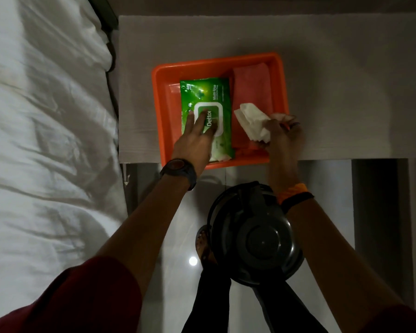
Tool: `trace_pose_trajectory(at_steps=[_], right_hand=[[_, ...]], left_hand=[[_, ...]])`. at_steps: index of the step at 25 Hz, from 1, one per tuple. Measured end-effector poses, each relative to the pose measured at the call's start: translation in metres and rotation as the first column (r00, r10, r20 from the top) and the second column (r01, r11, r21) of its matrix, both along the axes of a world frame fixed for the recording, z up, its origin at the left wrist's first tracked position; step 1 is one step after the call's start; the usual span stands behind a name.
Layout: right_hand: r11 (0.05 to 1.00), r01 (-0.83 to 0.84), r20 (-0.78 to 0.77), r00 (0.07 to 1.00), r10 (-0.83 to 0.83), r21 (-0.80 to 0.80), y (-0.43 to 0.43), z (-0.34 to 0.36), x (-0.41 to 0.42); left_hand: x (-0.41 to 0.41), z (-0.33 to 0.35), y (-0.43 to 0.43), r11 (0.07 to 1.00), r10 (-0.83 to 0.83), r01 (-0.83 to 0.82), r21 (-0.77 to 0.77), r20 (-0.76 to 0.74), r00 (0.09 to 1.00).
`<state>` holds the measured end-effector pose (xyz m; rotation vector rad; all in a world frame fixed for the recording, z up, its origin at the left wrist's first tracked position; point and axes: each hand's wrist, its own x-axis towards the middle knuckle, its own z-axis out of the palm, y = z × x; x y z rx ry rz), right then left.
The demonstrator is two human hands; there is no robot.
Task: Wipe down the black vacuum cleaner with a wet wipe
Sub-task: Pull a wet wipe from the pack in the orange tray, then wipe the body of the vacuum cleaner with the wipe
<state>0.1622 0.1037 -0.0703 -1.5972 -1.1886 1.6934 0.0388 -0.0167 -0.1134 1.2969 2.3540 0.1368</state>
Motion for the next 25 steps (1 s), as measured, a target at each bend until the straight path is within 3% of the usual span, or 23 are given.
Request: trace_pose_trajectory(at_steps=[5,7,8,9,10,12,13,15,18,21,23,25], right_hand=[[0.986,-0.13,-0.124,0.985,0.117,-0.108,-0.013,0.011,0.042],[0.966,-0.144,-0.239,0.967,0.091,-0.216,-0.02,0.015,0.057],[0.951,-0.156,-0.3,0.951,0.072,-0.266,-0.024,0.015,0.065],[0.939,-0.159,-0.348,0.936,0.046,-0.304,-0.026,0.015,0.074],[0.932,-0.153,-0.385,0.923,0.015,-0.329,-0.028,0.015,0.083],[0.923,-0.142,-0.427,0.904,-0.027,-0.359,-0.031,0.013,0.109],[0.916,-0.16,-0.433,0.901,-0.016,-0.368,-0.033,0.013,0.122],[0.916,-0.223,-0.348,0.932,0.1,-0.334,-0.036,0.011,0.147],[0.939,-0.253,-0.199,0.958,0.208,-0.234,-0.043,-0.001,0.192],[0.979,-0.085,-0.071,0.995,0.073,-0.185,-0.043,-0.015,0.238],[0.986,0.066,-0.023,0.997,-0.07,-0.151,-0.037,-0.027,0.268],[0.988,0.139,0.059,0.989,-0.136,-0.064,-0.032,-0.043,0.299]], left_hand=[[0.005,0.017,0.026,0.977,-0.063,0.044,-0.208,-0.086,0.994],[0.014,0.032,0.034,0.998,0.018,-0.01,-0.066,0.108,0.994],[0.024,0.04,0.036,0.993,0.082,-0.103,0.052,0.305,0.949],[0.039,0.047,0.035,0.95,0.148,-0.271,0.156,0.541,0.828],[0.056,0.054,0.033,0.854,0.195,-0.484,0.192,0.745,0.639],[0.096,0.061,0.023,0.666,0.194,-0.743,0.067,0.946,0.26],[0.114,0.062,0.018,0.629,0.182,-0.778,0.004,0.971,0.152],[0.144,0.057,0.012,0.622,0.176,-0.782,-0.04,0.98,0.09],[0.183,0.043,0.012,0.671,0.153,-0.742,-0.001,0.979,0.137],[0.222,0.028,0.015,0.771,0.17,-0.635,0.043,0.948,0.27],[0.242,0.009,0.021,0.847,0.198,-0.519,0.114,0.839,0.506],[0.26,-0.018,0.032,0.968,0.041,-0.185,0.169,0.622,0.782]])
